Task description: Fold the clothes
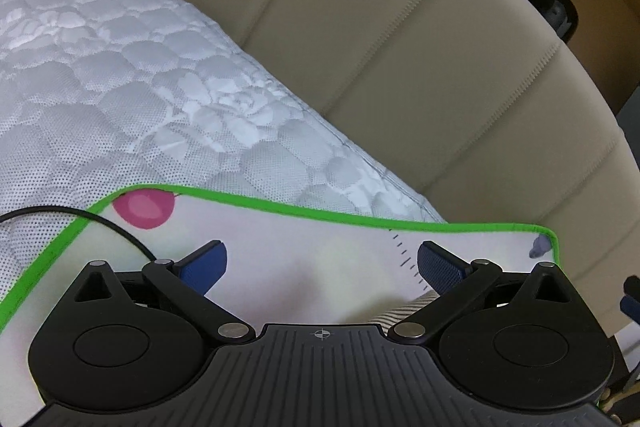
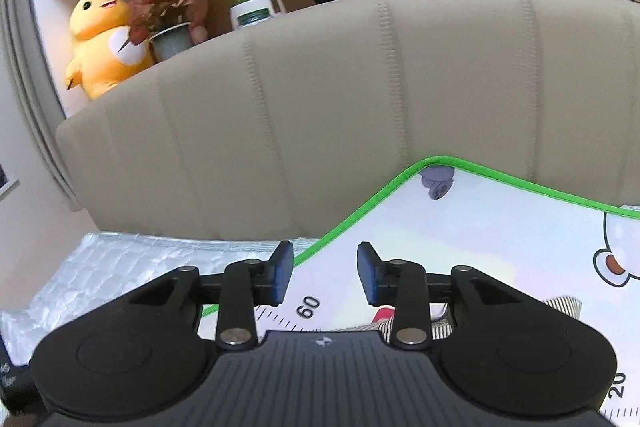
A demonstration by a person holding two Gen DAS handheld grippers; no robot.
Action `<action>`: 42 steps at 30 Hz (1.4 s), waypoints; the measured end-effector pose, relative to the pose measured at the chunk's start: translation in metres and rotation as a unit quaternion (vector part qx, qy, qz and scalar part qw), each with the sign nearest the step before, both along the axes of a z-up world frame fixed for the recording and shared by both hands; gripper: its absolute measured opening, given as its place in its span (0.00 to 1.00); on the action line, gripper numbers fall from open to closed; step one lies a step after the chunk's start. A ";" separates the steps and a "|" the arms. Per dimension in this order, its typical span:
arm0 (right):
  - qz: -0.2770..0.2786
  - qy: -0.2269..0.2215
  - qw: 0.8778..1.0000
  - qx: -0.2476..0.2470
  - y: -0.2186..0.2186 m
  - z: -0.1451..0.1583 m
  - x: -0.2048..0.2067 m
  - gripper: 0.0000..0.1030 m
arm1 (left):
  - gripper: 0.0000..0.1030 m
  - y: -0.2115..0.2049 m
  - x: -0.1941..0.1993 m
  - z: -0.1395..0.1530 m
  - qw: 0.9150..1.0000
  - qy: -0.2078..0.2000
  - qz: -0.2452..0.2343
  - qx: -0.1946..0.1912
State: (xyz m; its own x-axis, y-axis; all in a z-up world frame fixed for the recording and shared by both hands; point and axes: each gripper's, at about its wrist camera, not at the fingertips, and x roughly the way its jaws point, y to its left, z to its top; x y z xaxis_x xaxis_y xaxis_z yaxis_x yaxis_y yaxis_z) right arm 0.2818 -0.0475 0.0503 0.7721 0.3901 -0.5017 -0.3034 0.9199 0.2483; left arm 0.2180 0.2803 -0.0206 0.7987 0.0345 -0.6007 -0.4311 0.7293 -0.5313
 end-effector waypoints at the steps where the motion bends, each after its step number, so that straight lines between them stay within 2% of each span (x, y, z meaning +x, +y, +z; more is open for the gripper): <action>1: 0.005 0.003 1.000 -0.002 0.001 -0.001 -0.004 0.34 | 1.00 0.000 0.000 0.000 1.000 -0.001 -0.001 -0.001; 4: 0.037 0.045 0.998 0.007 0.006 -0.020 -0.027 0.34 | 1.00 0.001 0.000 0.001 1.000 -0.004 -0.001 -0.004; 6: 0.061 0.115 0.990 0.048 0.009 -0.045 -0.048 0.34 | 1.00 0.001 0.000 0.001 1.000 -0.006 0.000 -0.006; 9: 0.085 0.233 0.961 0.123 0.016 -0.089 -0.083 0.34 | 1.00 0.003 -0.001 0.002 1.000 -0.009 0.004 -0.009; 12: 0.080 0.311 0.929 0.184 0.027 -0.127 -0.112 0.34 | 1.00 0.005 -0.003 0.003 1.000 -0.013 0.006 -0.012; 14: 0.074 0.330 0.917 0.212 0.035 -0.139 -0.120 0.34 | 1.00 0.004 -0.002 0.003 1.000 -0.016 0.004 -0.012; 19: 0.032 0.367 0.909 0.195 0.061 -0.158 -0.118 0.38 | 1.00 -0.001 0.000 0.002 1.000 -0.015 -0.008 -0.005; 22: 0.018 0.364 0.910 0.196 0.066 -0.166 -0.113 0.38 | 1.00 -0.005 0.002 0.002 1.000 -0.014 -0.017 -0.001; 24: 0.024 0.345 0.919 0.190 0.068 -0.160 -0.108 0.33 | 1.00 -0.007 0.003 0.001 1.000 -0.013 -0.022 0.002; 26: 0.041 0.310 0.935 0.168 0.067 -0.144 -0.103 0.06 | 1.00 -0.010 0.004 0.001 1.000 -0.013 -0.028 0.004; 29: 0.074 0.236 0.960 0.129 0.058 -0.105 -0.094 0.04 | 1.00 -0.015 0.005 0.001 0.999 -0.017 -0.040 0.009; 33: 0.065 0.165 0.981 0.082 0.021 -0.054 -0.075 0.04 | 1.00 -0.028 0.007 0.006 0.997 -0.027 -0.061 0.030; 35: 0.046 0.139 0.987 0.061 0.003 -0.032 -0.064 0.00 | 1.00 -0.034 0.008 0.008 0.996 -0.029 -0.070 0.040; 40: 0.015 0.074 0.997 0.017 -0.031 0.012 -0.053 0.00 | 1.00 -0.040 0.012 0.004 0.996 -0.022 -0.079 0.039; 41: 0.012 0.066 0.998 0.013 -0.038 0.020 -0.049 0.00 | 1.00 -0.040 0.012 0.003 0.996 -0.020 -0.080 0.038; 42: 0.015 0.079 0.997 0.022 -0.041 0.023 -0.045 0.00 | 1.00 -0.040 0.013 0.002 0.996 -0.018 -0.080 0.037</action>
